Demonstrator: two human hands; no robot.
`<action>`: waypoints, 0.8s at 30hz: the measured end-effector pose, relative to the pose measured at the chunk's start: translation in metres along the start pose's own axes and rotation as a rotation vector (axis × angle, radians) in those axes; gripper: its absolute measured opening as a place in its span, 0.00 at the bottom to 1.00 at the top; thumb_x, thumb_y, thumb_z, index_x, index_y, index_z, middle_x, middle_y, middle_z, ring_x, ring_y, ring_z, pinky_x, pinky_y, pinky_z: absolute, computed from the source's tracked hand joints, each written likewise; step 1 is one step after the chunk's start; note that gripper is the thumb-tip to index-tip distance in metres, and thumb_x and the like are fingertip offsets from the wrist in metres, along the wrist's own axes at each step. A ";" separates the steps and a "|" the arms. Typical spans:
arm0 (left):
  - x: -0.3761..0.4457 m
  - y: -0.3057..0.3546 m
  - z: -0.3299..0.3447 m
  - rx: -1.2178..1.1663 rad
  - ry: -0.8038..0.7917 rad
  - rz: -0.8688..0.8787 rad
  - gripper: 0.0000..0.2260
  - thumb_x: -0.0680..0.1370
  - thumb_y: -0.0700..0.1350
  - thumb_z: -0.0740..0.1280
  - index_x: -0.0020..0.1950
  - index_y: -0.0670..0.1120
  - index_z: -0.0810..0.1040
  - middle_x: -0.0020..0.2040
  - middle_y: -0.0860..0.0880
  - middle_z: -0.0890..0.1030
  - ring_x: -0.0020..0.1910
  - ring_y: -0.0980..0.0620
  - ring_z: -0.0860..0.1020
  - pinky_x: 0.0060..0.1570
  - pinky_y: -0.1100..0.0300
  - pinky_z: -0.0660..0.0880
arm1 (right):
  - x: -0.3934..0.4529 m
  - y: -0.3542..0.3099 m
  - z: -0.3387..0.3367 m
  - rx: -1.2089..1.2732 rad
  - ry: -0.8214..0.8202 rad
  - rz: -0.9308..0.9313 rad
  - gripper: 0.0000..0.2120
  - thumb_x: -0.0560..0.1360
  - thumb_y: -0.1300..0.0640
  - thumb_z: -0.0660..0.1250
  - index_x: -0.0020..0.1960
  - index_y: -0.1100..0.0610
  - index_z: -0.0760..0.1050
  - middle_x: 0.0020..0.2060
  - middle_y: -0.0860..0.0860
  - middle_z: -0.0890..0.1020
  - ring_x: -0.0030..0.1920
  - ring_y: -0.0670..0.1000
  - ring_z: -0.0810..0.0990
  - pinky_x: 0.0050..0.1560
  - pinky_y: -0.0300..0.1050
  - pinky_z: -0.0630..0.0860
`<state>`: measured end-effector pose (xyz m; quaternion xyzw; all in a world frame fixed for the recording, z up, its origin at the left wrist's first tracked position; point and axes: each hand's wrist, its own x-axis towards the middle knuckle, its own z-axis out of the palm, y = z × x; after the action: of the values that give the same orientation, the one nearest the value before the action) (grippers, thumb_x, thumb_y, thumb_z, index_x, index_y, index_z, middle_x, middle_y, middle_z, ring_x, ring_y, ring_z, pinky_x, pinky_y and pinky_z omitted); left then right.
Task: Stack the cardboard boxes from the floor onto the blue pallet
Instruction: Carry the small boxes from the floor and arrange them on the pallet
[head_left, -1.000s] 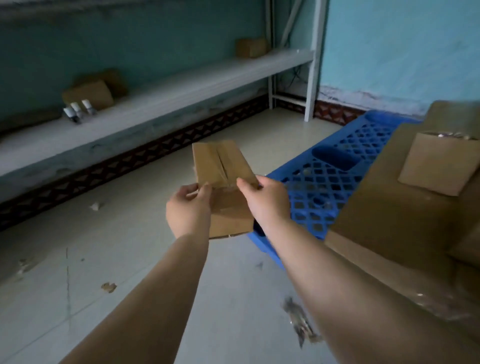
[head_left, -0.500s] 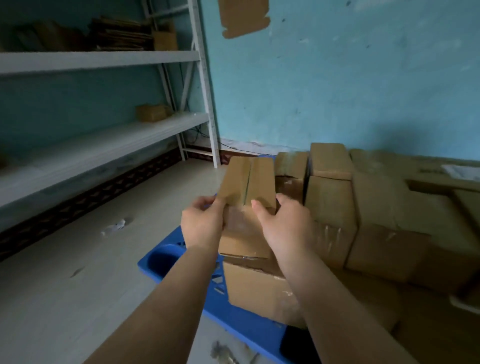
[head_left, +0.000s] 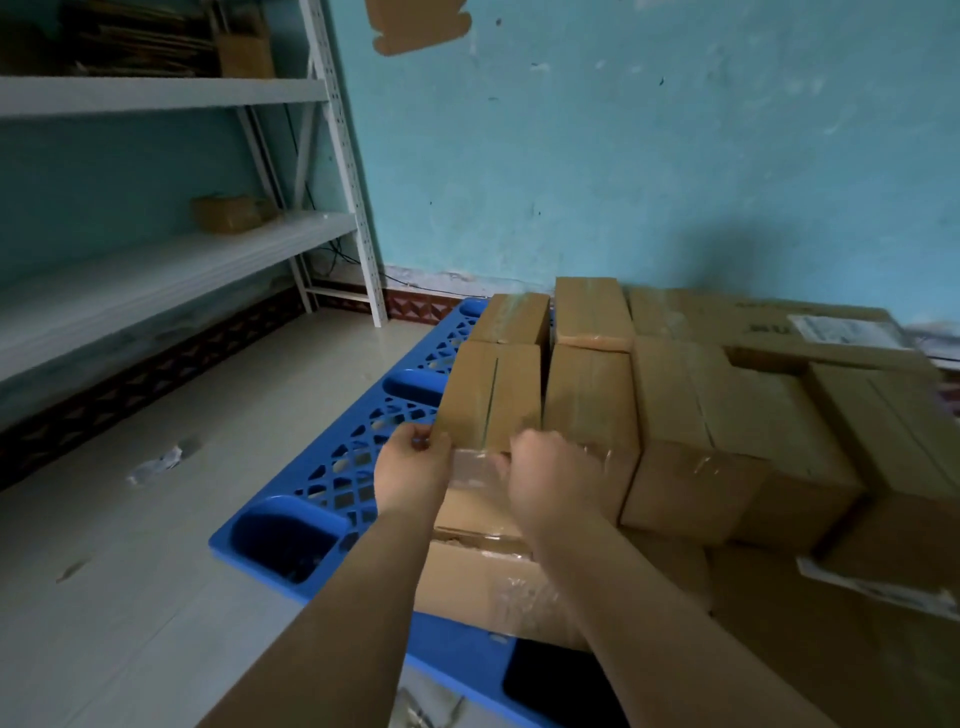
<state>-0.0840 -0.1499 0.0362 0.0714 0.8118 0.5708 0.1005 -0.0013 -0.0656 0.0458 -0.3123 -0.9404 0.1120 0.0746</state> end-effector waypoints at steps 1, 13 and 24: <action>0.004 0.002 -0.001 0.041 0.004 -0.022 0.03 0.76 0.44 0.62 0.47 0.47 0.74 0.38 0.52 0.75 0.42 0.48 0.75 0.52 0.48 0.77 | 0.005 -0.004 -0.005 -0.033 -0.040 -0.020 0.07 0.77 0.56 0.61 0.48 0.58 0.77 0.35 0.50 0.77 0.42 0.53 0.80 0.35 0.43 0.67; 0.053 0.065 0.007 0.500 -0.375 -0.137 0.14 0.76 0.47 0.62 0.60 0.43 0.76 0.38 0.48 0.76 0.32 0.52 0.73 0.28 0.63 0.64 | 0.048 -0.015 -0.045 -0.108 -0.311 0.005 0.05 0.75 0.61 0.63 0.47 0.59 0.76 0.44 0.53 0.81 0.45 0.53 0.81 0.38 0.43 0.70; 0.133 0.132 0.052 0.413 -0.291 -0.192 0.30 0.73 0.54 0.66 0.73 0.51 0.60 0.71 0.47 0.67 0.66 0.44 0.70 0.61 0.45 0.71 | 0.134 0.068 -0.074 0.269 -0.240 0.307 0.37 0.67 0.36 0.67 0.70 0.51 0.60 0.57 0.50 0.75 0.54 0.48 0.76 0.53 0.43 0.74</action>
<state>-0.2004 -0.0265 0.1327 0.0944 0.8912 0.3645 0.2530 -0.0534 0.0807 0.1095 -0.4235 -0.8606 0.2825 -0.0149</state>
